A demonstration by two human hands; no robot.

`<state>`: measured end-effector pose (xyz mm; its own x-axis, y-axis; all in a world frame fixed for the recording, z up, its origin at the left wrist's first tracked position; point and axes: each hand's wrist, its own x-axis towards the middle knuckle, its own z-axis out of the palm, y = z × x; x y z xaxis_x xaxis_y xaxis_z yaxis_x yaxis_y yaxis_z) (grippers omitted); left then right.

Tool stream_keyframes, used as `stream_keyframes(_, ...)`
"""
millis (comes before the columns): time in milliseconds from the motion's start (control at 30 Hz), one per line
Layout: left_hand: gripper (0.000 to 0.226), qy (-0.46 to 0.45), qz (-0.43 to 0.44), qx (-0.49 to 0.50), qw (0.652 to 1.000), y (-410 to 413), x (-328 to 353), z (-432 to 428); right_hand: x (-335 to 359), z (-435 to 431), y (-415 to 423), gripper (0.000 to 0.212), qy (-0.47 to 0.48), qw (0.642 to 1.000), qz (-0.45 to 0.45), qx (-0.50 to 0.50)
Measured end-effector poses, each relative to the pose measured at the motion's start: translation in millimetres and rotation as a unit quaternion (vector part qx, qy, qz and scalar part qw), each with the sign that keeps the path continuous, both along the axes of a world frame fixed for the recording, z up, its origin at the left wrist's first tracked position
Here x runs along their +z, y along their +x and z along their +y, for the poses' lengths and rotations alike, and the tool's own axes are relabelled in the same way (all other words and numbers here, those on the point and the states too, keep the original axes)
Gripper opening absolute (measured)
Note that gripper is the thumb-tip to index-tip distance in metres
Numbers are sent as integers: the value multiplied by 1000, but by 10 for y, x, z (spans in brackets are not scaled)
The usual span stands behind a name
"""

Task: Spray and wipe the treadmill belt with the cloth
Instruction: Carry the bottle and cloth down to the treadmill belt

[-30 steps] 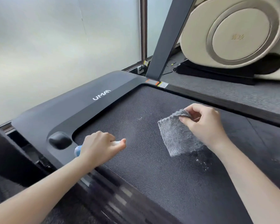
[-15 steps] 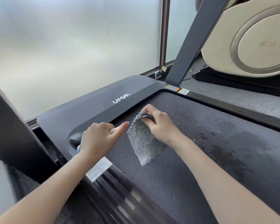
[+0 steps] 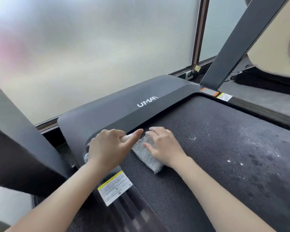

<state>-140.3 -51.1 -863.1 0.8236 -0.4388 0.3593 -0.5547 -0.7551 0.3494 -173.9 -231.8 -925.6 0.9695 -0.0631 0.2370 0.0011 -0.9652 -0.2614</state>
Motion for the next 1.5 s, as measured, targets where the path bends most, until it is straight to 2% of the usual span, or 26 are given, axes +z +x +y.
stream_keyframes(100, 75, 7, 7, -11, 1000, -37, -41, -64, -148, 96, -135, 73, -72, 991, 104, 38)
stream_keyframes(200, 73, 31, 4, -22, 999, -48, -37, -73, -206, 124, -143, 81, -92, 986, 137, 20)
stream_keyframes(500, 75, 88, -18, -59, 994, 54, 249, -96, -247, 134, -53, 57, -47, 994, 98, -34)
stream_keyframes(700, 73, 85, -24, -81, 993, 63, 292, -177, -213, -180, 179, 56, -29, 972, 142, -184)
stream_keyframes(767, 70, 71, -30, -94, 993, 71, 217, -203, -229, -145, 274, 55, -25, 969, 137, -205)
stream_keyframes(833, 71, 61, -35, -103, 992, 96, 164, -223, -198, 4, 312, 55, -16, 977, 119, -175)
stream_keyframes(1000, 75, 73, -50, -111, 990, 120, 85, -206, -144, 667, 103, 53, 31, 999, 37, 24)
stream_keyframes(1067, 78, 76, -64, -115, 988, 147, 47, -171, -162, 800, 49, 52, 25, 997, 25, 62)
stream_keyframes(1167, 82, 72, -59, -120, 988, 197, -33, -131, -185, 779, 27, 51, 36, 996, 24, 72)
stream_keyframes(1267, 85, 67, -43, -138, 987, 135, -84, -115, -232, 766, 43, 57, 9, 999, 14, 46)
stream_keyframes(1400, 75, 16, 18, -147, 989, -44, -8, -186, -183, 665, -213, 52, -4, 994, 104, 14)
stream_keyframes(1500, 78, -5, 8, -141, 990, -1, 10, -305, -135, 652, -339, 53, -23, 992, 121, 9)
